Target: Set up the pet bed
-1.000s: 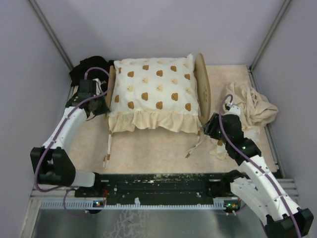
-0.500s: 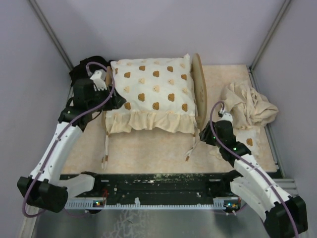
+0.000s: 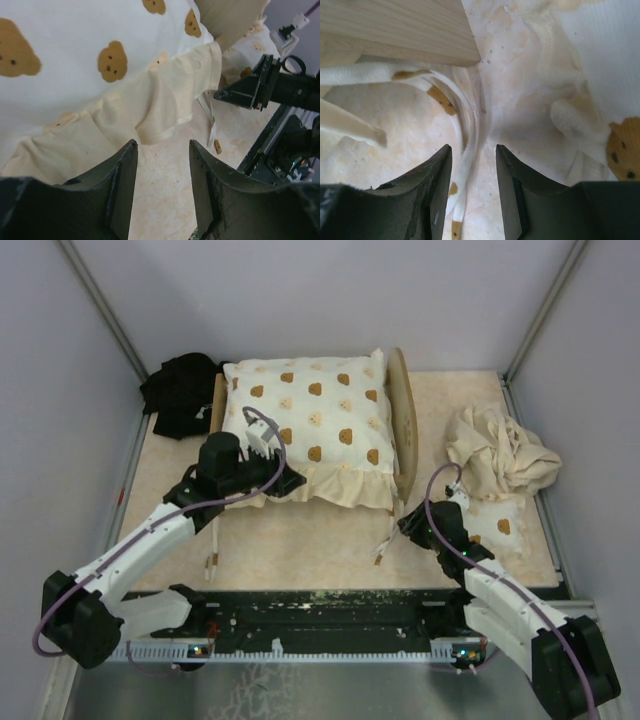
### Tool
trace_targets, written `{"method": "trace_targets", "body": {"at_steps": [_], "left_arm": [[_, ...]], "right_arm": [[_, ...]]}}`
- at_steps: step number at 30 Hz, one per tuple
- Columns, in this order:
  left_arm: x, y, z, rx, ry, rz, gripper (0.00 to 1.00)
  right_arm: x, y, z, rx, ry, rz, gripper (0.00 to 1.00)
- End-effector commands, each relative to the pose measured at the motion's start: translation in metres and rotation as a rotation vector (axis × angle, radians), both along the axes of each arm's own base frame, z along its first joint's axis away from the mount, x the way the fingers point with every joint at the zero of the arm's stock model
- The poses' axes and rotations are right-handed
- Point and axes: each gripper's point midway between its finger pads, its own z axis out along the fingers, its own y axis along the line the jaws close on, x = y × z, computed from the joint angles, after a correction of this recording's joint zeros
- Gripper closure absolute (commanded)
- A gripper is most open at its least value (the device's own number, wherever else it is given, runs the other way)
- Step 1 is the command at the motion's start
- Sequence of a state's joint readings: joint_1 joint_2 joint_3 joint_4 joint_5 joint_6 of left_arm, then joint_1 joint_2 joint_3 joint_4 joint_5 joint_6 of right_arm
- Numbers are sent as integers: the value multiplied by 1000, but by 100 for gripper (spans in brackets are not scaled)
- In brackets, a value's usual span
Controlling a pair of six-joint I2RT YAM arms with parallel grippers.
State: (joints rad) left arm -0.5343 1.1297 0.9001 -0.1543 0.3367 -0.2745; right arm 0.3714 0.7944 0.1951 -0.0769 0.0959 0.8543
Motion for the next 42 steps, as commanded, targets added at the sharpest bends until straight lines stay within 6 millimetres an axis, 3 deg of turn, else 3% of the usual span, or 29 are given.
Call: {"method": "trace_targets", "body": {"at_steps": [1, 8, 14, 19, 26, 29, 33, 42], "left_arm": [[-13, -25, 19, -76, -210, -160, 48], [-32, -46, 3, -47, -248, -302, 50], [-44, -60, -14, 22, -329, -355, 50], [-47, -69, -24, 74, -380, -393, 48], [-53, -94, -33, 182, -534, -466, 45], [-53, -108, -32, 264, -669, -506, 44], [-45, -119, -30, 380, -855, -502, 41], [-20, -127, -58, 671, -1027, -524, 30]], "right_arm": [[24, 12, 25, 69, -107, -16, 59], [26, 9, 14, 50, -68, -32, 63], [27, 16, 25, 51, -114, 29, 100], [22, 26, 46, 81, -170, 105, 100], [16, 1, 43, 31, -144, -25, 99], [14, 0, 38, 63, -102, -65, 79], [15, 5, 36, 96, -87, -64, 76], [16, 10, 46, 119, -153, -33, 72]]}}
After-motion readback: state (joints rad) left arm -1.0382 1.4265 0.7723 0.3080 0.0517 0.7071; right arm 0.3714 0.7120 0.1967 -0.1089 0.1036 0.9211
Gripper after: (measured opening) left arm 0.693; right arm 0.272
